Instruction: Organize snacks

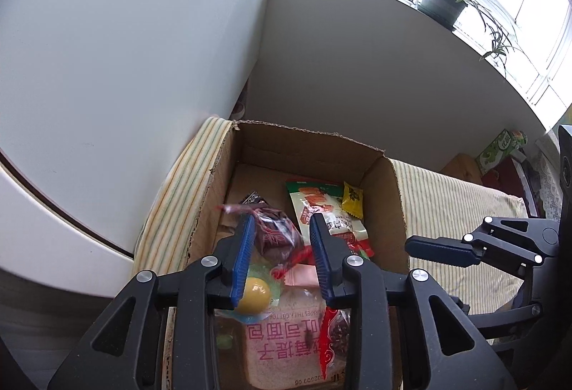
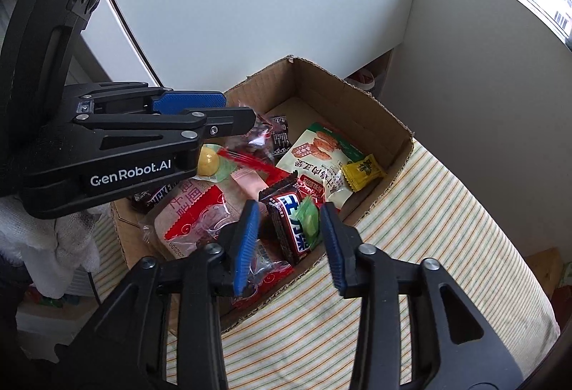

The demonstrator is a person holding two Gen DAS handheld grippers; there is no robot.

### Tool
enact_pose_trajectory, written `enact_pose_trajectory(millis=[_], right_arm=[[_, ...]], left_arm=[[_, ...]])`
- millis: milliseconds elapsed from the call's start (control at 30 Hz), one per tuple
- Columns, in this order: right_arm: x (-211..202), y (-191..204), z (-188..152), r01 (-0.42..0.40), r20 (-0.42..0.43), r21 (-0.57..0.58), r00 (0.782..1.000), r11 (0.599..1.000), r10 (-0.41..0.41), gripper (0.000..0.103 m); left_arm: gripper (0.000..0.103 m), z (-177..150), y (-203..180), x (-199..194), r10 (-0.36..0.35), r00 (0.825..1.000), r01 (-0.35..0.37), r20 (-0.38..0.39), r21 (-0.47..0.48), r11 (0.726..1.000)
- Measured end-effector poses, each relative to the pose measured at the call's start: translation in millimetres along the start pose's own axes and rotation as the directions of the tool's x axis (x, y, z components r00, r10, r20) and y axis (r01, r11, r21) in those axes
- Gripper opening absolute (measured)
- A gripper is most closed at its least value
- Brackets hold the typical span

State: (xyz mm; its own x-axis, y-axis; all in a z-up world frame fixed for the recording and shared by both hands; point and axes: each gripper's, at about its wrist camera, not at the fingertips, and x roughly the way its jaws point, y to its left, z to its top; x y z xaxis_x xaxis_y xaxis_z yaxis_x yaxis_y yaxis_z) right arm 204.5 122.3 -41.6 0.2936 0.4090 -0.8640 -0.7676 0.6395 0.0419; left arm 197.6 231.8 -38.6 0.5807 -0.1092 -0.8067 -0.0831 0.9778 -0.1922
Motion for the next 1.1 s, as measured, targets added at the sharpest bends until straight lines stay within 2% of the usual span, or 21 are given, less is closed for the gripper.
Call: enact_pose_trajectory(millis=[133,233,333,467,567,700,767,867,1100], right_arm=[[-11.1,0.5,-5.1,-0.001,0.017,0.005,1.000,1.000,0.001,0.053],[-17.1,1.0,-9.7,0.014,0.024,0.000,1.000,1.000,-0.014,0.055],[-24.3,1.0,-16.1,0.020,0.035,0.009,0.999,1.000,-0.020,0.065],[-34.7,0.9,-25.7,0.026,0.052,0.021,0.998,0.999,-0.027,0.066],[-44.5,4.2,-35.2,0.037,0.065,0.024,0.997,0.999,-0.039,0.067],[-56.3,8.8,-47.9,0.058,0.093,0.027,0.994,0.998,-0.061,0.075],[-62.8,12.6,-53.4,0.055,0.103,0.031,0.993,0.998,-0.058,0.075],[-67.4,18.5,-61.6,0.085,0.118,0.027,0.989,0.996,-0.087,0.075],[-76.5,24.1,-84.3,0.093,0.150,0.072,0.983,0.993,-0.103,0.076]], left_arm=[[0.043,-1.0,-0.2,-6.3,0.007,1.000,-0.007,0.012,-0.002,1.000],[0.043,-3.1,-1.7,-12.1,0.003,1.000,-0.003,0.016,-0.002,1.000],[0.043,-7.3,-6.3,-20.3,0.007,1.000,-0.008,0.027,0.014,1.000],[0.043,-14.7,-10.9,-32.1,0.008,0.999,-0.009,0.040,0.027,1.000],[0.052,-21.7,-14.6,-43.2,0.019,0.998,-0.021,0.065,0.040,0.999],[0.053,-33.8,-21.4,-56.1,0.026,0.995,-0.032,0.094,0.056,0.998],[0.053,-40.4,-24.5,-60.7,0.027,0.994,-0.033,0.103,0.061,0.998],[0.062,-51.8,-27.9,-68.7,0.028,0.992,-0.036,0.122,0.064,0.997],[0.064,-77.8,-30.0,-82.2,0.044,0.986,-0.054,0.158,0.056,0.997]])
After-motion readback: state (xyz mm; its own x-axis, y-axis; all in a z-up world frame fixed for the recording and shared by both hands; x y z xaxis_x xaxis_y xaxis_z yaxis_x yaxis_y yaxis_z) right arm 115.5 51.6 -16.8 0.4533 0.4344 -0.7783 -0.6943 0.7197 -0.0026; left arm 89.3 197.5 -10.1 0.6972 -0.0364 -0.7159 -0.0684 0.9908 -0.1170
